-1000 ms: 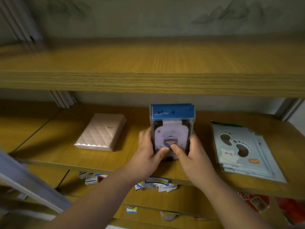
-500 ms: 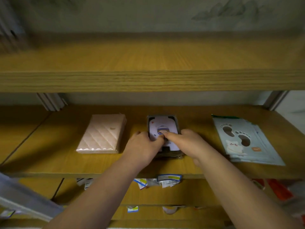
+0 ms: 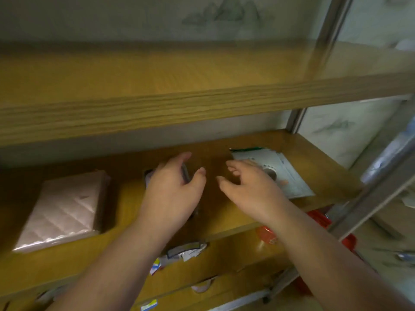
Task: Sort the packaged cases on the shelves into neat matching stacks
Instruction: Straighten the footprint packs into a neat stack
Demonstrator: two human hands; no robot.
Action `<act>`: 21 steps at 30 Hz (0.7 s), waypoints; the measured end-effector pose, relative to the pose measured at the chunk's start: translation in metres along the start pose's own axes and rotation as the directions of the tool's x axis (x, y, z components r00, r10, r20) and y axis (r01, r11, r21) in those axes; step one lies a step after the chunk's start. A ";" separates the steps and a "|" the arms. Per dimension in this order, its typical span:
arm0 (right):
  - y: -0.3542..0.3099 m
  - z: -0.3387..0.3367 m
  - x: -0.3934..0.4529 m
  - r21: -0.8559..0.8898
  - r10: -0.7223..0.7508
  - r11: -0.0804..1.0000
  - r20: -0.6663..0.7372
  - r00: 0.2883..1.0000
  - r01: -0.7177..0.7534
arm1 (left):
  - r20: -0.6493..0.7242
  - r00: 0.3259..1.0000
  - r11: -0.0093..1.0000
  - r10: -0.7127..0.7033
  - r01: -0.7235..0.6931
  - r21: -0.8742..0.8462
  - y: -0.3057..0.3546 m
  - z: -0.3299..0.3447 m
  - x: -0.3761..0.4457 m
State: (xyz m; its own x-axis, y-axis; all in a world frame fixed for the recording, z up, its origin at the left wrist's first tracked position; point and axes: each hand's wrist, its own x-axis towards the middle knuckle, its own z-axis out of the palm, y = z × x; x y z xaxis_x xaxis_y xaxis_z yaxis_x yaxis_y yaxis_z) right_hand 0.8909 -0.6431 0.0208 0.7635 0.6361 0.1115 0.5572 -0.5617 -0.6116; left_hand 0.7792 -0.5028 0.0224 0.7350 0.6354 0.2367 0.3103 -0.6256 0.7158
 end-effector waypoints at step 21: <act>0.171 -0.083 0.033 0.236 0.022 0.969 0.217 0.976 -0.074 | 0.235 0.901 0.875 -0.365 0.418 -0.243 0.107 0.160 0.011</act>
State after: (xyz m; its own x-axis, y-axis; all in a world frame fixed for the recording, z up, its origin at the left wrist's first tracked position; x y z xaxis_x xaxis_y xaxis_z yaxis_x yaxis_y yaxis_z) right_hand 1.0389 -0.7622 -0.0149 0.6862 0.7236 -0.0747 0.4061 -0.4662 -0.7860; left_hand 0.9174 -0.6356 -0.0034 0.6909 0.6941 -0.2023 0.4323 -0.1723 0.8851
